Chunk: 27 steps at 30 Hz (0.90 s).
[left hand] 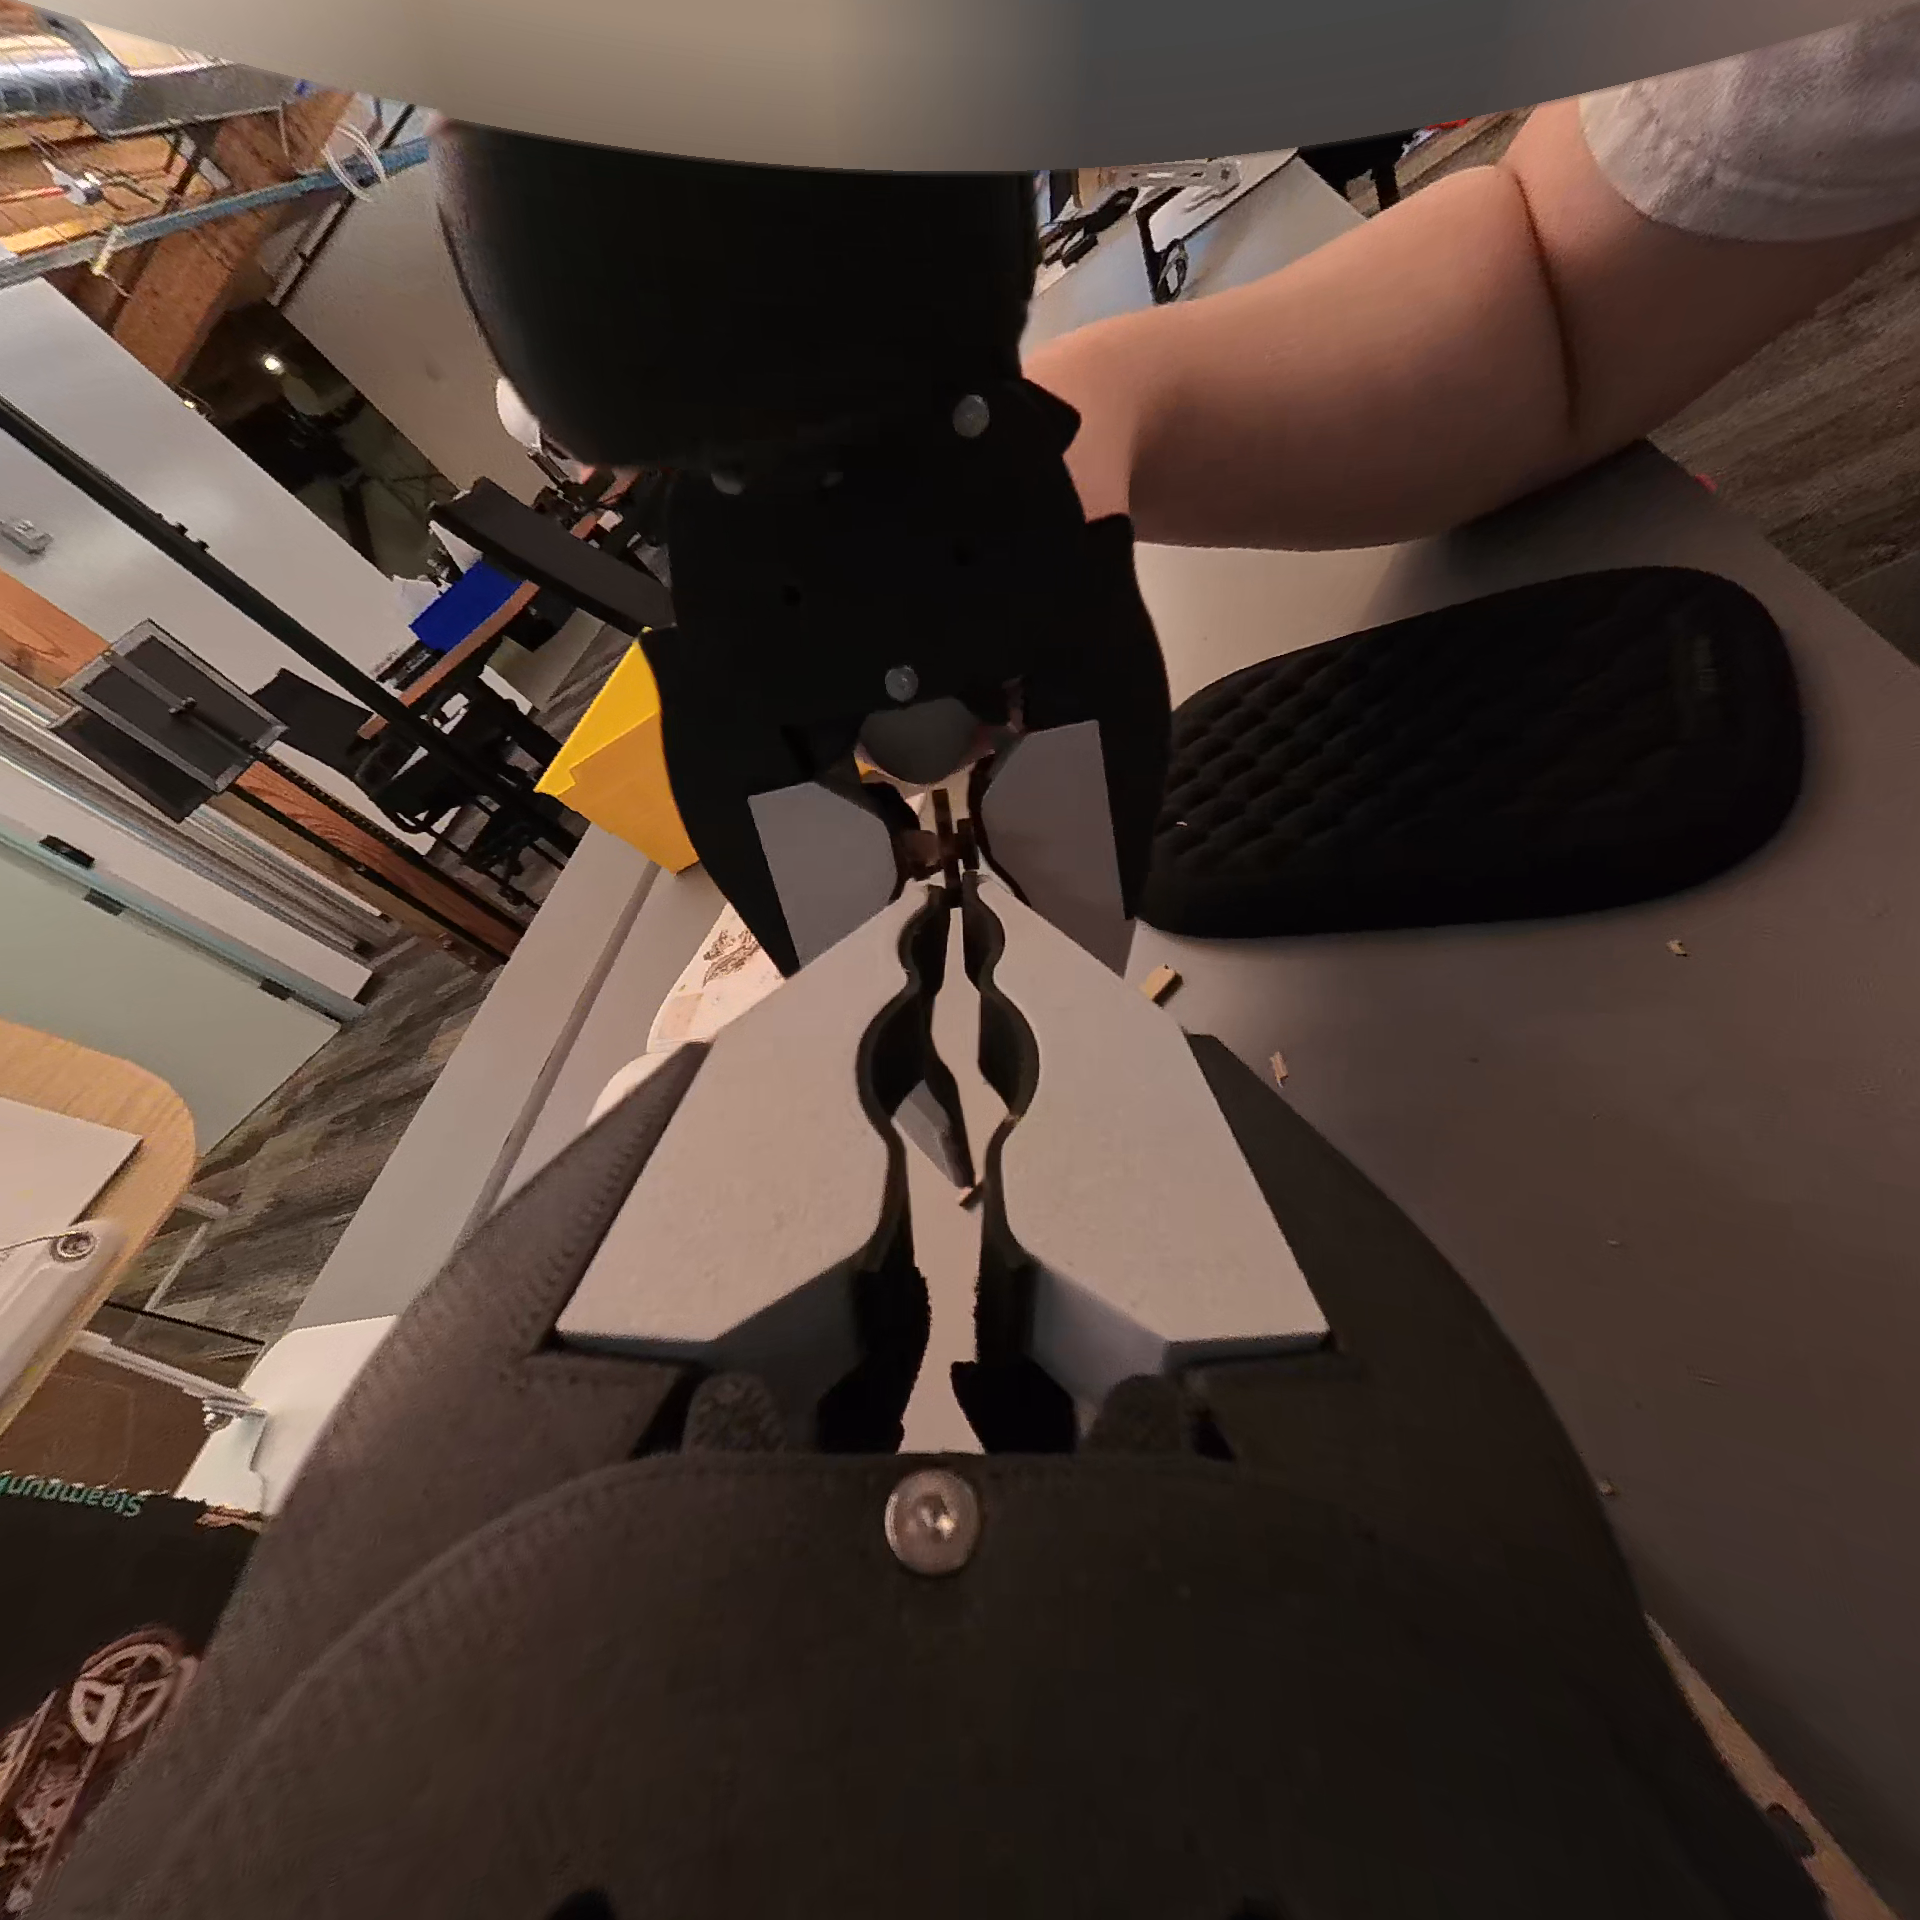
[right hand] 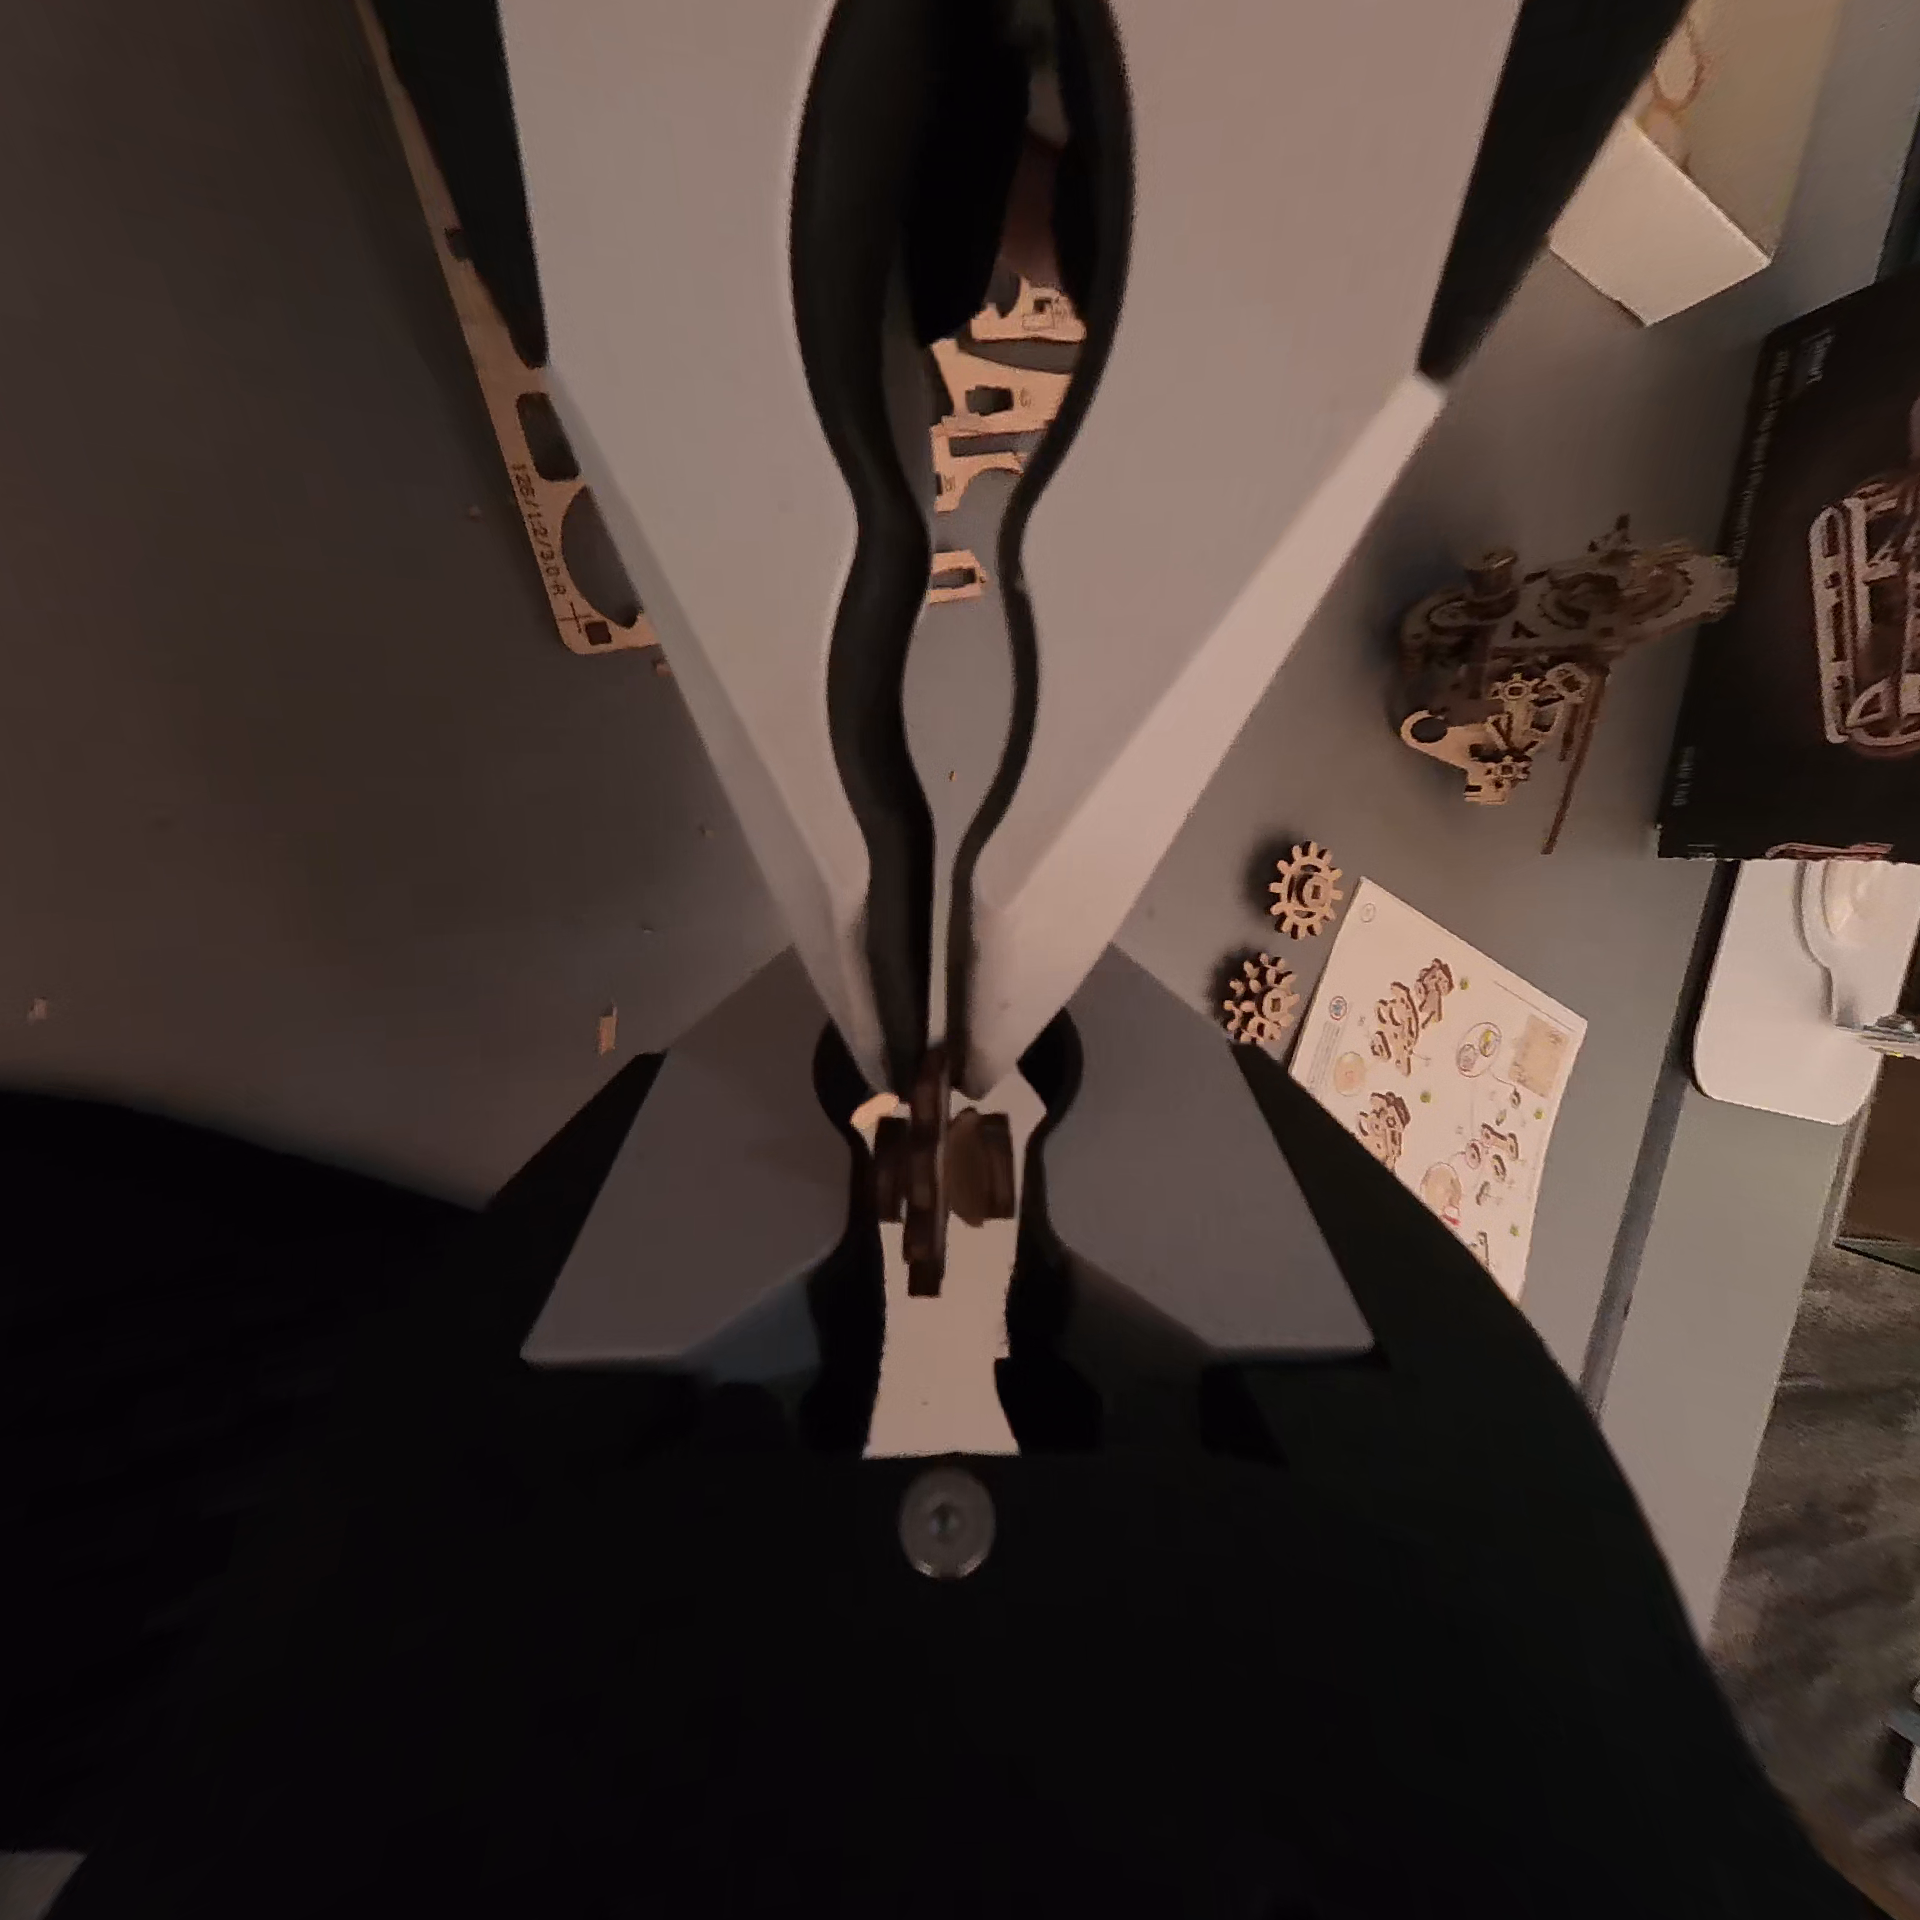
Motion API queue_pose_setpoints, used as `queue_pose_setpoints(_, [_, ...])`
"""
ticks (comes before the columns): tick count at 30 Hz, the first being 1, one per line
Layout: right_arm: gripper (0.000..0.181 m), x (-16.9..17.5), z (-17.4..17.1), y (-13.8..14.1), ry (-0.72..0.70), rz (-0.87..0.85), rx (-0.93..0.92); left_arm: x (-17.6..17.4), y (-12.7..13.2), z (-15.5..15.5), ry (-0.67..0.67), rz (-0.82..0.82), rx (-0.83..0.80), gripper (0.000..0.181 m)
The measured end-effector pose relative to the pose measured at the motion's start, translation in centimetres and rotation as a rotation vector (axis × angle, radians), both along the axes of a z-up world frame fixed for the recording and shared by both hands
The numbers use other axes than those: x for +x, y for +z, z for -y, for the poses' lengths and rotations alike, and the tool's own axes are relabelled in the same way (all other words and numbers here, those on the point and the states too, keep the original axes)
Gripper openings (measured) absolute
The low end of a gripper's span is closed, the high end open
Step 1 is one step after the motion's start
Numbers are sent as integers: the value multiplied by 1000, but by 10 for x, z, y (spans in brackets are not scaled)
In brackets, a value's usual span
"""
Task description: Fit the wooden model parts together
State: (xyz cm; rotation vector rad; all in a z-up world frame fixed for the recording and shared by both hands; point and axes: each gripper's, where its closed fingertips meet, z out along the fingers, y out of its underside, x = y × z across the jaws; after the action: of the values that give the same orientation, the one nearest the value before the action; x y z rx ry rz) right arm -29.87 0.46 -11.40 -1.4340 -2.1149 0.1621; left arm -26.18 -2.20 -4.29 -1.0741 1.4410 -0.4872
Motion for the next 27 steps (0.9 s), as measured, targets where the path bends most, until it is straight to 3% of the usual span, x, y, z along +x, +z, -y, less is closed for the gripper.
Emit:
queue_pose_setpoints(21, [12,-5,8,-1,-18,-28,-60,-4,-1,3,-36,-19,-43,1])
queue_pose_setpoints(27, [17,-2,12,-4,63,-12,-32,-3,-5,5,-44,-45,-25,0])
